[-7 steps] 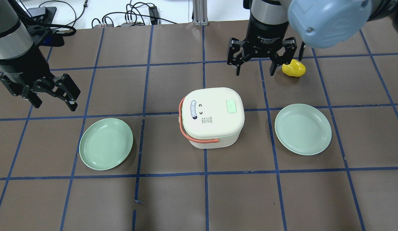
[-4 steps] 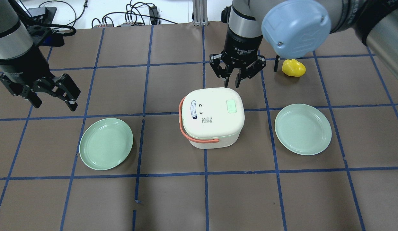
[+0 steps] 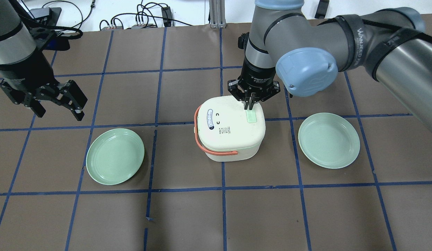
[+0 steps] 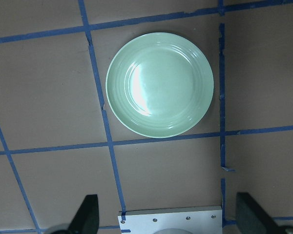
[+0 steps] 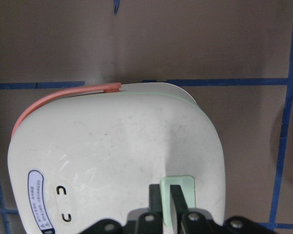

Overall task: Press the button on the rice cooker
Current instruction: 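Lower the right gripper and press down on the green button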

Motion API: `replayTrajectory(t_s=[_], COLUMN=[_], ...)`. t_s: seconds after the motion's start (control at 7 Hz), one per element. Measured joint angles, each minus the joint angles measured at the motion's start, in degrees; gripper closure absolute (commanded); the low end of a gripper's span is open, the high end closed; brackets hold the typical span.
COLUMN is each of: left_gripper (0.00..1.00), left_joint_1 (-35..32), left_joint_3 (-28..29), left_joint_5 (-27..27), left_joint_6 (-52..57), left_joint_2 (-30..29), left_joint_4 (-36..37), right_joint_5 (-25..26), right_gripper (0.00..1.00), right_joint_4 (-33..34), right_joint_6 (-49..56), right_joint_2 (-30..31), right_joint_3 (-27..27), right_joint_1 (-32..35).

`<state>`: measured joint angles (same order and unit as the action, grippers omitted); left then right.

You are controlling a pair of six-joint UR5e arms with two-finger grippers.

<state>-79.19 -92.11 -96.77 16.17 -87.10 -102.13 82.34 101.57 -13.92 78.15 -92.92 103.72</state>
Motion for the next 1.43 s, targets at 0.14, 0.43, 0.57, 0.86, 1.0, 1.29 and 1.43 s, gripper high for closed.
replayTrajectory(t_s=[0.14,0.43,0.57,0.86,1.0,1.29,1.43], left_gripper=[0.00,0.00,0.00,0.00,0.00,0.00,0.00], left_joint_1=[0.00,0.00,0.00,0.00,0.00,0.00,0.00], left_joint_3=[0.00,0.00,0.00,0.00,0.00,0.00,0.00], left_joint_5=[0.00,0.00,0.00,0.00,0.00,0.00,0.00], left_joint_6=[0.00,0.00,0.00,0.00,0.00,0.00,0.00], left_joint_2=[0.02,0.05,0.03,0.01,0.00,0.00,0.00], left_joint_4=[0.00,0.00,0.00,0.00,0.00,0.00,0.00], right_joint_5=[0.12,0.58,0.72,0.81,0.86,0.81,0.75], right_gripper=[0.80,0.83,0.86,0.88,0.88,0.88,0.88], right_joint_4=[0.50,0.69,0.67,0.65,0.65,0.65,0.67], right_joint_6=[0.16,0.34,0.35,0.31,0.31,0.34,0.32], right_joint_2=[-0.10,-0.13,-0.09,-0.03,-0.02,-0.03,-0.02], right_joint_3=[-0.40,-0.65,-0.81,-1.37,-1.50,-1.64,-1.88], right_joint_1=[0.00,0.00,0.00,-0.06,-0.11,-0.16,-0.18])
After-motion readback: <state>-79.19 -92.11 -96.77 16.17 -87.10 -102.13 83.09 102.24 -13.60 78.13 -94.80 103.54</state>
